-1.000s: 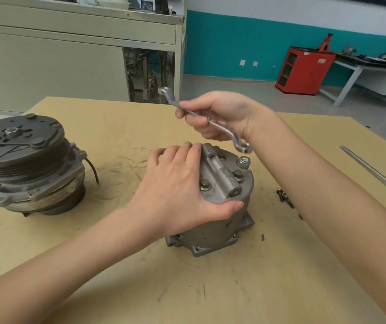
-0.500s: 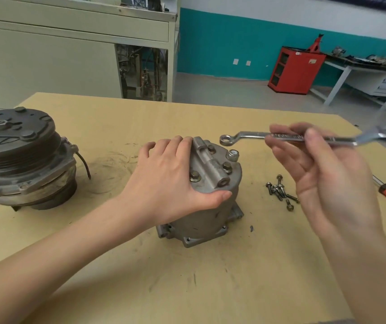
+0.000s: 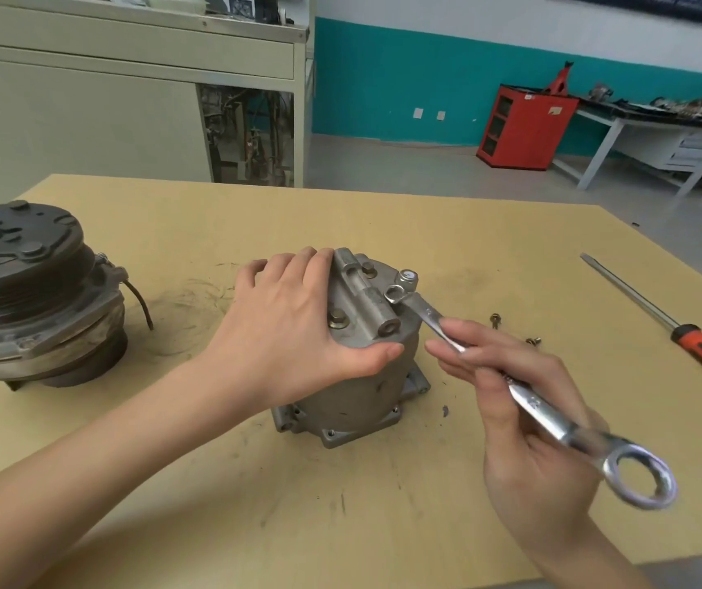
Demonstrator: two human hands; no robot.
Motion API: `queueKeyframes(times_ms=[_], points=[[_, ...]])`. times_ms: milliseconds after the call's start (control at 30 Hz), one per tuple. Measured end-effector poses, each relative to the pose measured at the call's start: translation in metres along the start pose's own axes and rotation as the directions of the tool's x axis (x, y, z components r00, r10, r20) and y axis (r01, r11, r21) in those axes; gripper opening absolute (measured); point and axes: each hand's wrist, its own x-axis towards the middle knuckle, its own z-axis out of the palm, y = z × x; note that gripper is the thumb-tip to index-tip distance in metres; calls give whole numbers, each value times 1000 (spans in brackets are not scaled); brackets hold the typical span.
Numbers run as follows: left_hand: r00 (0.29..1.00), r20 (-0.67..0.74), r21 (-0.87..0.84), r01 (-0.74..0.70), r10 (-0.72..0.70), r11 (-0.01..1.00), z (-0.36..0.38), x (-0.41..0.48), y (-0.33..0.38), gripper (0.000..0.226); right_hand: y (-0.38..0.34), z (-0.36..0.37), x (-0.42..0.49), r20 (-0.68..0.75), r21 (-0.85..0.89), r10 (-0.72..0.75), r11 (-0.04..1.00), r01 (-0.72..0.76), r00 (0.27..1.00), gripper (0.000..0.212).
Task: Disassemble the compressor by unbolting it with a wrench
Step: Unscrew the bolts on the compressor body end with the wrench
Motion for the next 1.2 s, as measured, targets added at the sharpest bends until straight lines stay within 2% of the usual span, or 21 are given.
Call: queueKeyframes(times_ms=[67, 167, 233, 333, 400, 433, 500, 567, 633, 700, 767, 833, 900, 933, 967, 1033, 1133, 1200], points=[[1000, 3, -4, -1, 1, 1000, 0, 0, 0, 119, 4, -2, 3, -9, 103, 37, 994, -36, 999, 19], [1000, 4, -16, 0, 0, 1000, 0, 0, -1, 120, 14, -6, 18, -137, 300, 264, 930, -214, 955, 22], [1000, 1, -12, -4, 4, 1000, -1, 0, -1, 121, 23, -11, 26, -165, 376, 378, 878, -297, 911, 25], [1000, 0, -16, -7, 7, 1000, 0, 1, 0, 121, 35, -21, 44, -48, 457, 431, 811, -364, 901, 20], [1000, 1, -21, -6, 6, 1000, 0, 1, 0, 121, 51, -25, 70, 110, 476, 523, 719, -507, 845, 18], [1000, -2, -23, -7, 7, 1000, 0, 1, 0, 120, 62, -23, 88, 207, 440, 583, 662, -607, 786, 17], [1000, -4, -24, -11, 11, 1000, -1, 1, 0, 119, 81, -11, 131, 443, 310, 659, 524, -793, 608, 10], [1000, 1, -23, -7, 7, 1000, -2, 1, 0, 119, 90, 12, 171, 670, 147, 618, 433, -889, 411, 5], [1000, 8, -17, -7, 7, 1000, -2, 1, 0, 120, 91, 40, 197, 802, -75, 543, 504, -861, 248, 13], [1000, 4, -22, -7, 7, 1000, -1, 2, 0, 116, 84, 70, 204, 856, -258, 503, 616, -744, 119, 12], [1000, -8, -25, -9, 9, 1000, 0, 2, 0, 112, 78, 91, 201, 854, -367, 518, 678, -636, 60, 20], [1000, -11, -26, -12, 12, 1000, 1, 2, 0, 111, 73, 101, 199, 854, -380, 517, 700, -605, 61, 29], [1000, -16, -35, -16, 15, 999, 1, 2, -1, 111, 68, 102, 200, 876, -303, 478, 653, -694, 68, 32], [1000, -12, -35, -16, 15, 999, 1, 2, -1, 112, 65, 101, 202, 878, -244, 469, 607, -757, 93, 32], [1000, -7, -31, -14, 14, 999, 1, 2, -1, 114, 61, 99, 205, 866, -184, 480, 566, -804, 139, 31], [1000, -4, -32, -11, 11, 999, 0, 1, -1, 116, 52, 91, 208, 797, -73, 537, 539, -839, 276, 31], [1000, -2, -33, -8, 8, 999, 0, 0, -1, 116, 34, 57, 201, 603, 170, 621, 514, -841, 501, 29], [1000, -1, -38, -6, 6, 999, 1, 0, -1, 118, 20, 25, 184, 445, 376, 645, 494, -784, 621, 23]])
